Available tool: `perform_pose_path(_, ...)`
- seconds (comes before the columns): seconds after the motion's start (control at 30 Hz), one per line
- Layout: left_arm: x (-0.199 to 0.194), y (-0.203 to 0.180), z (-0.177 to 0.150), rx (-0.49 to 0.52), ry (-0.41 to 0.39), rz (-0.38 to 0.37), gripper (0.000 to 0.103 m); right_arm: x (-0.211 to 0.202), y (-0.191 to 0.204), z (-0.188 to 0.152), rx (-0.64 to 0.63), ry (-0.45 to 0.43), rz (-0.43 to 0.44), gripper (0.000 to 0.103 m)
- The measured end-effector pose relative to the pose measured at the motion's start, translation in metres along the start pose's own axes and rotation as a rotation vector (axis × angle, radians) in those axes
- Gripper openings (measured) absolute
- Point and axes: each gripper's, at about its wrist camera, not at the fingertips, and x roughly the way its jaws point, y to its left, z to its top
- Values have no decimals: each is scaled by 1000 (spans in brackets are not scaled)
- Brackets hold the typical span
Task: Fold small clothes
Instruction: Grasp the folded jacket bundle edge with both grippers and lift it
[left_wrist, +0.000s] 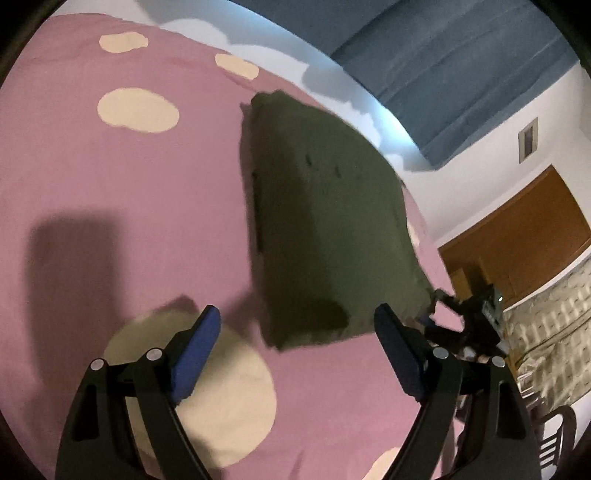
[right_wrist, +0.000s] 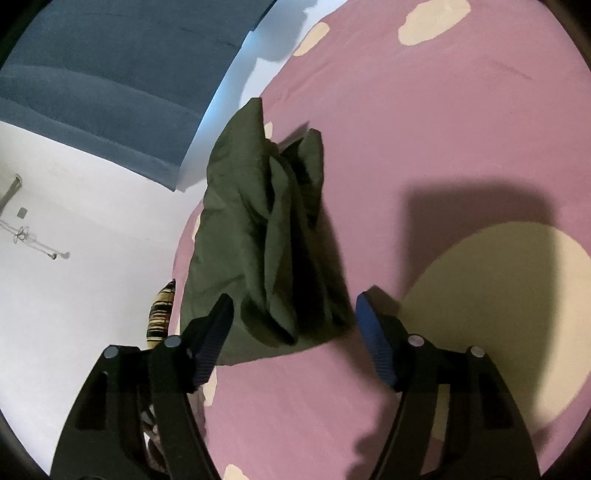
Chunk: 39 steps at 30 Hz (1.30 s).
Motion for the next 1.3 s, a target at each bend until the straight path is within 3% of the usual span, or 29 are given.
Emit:
perform_pose_path(0.1,11,-7,10,24,-7,22,84,10,3,5,-20,22,-2,71)
perform_pose_path(0.27,38,-13,14,43,53,26,84,27,11,5,-61,55,-6,71)
perform_pose_path(0.33,44,-14,13,63,58,50,82,32,15,4,-94,61,-45,54)
perform_pose_path(0.37,43,-15,11,74,61,52,74,35,16,4,-104,71,-64,50)
perform_pose_path(0.43,47,-16,11,96,80,34,60,35,16,2,-111,83,-62,32)
perform_pose_path(0.5,47,-17,11,108,87,53,59,33,18,0,-111,85,-43,28)
perform_pose_path(0.63,51,-14,8,115,93,75,58,37,13,-1,-117,89,-46,27)
perform_pose_path(0.77,55,-4,4,86,97,50,58,39,0,-2,-79,86,8,26)
perform_pose_path(0.93,55,-5,7,90,99,41,59,37,1,-3,-84,82,7,26)
perform_pose_path(1.07,53,-7,10,102,86,27,60,37,3,-3,-81,76,17,27)
perform_pose_path(1.17,45,-13,10,152,64,26,65,30,-3,-2,-63,82,65,37)
perform_pose_path(1.23,34,-16,13,186,57,3,76,22,-4,2,-64,81,85,60)
perform_pose_path(1.3,22,-16,18,200,43,-28,80,10,2,9,-86,62,108,73)
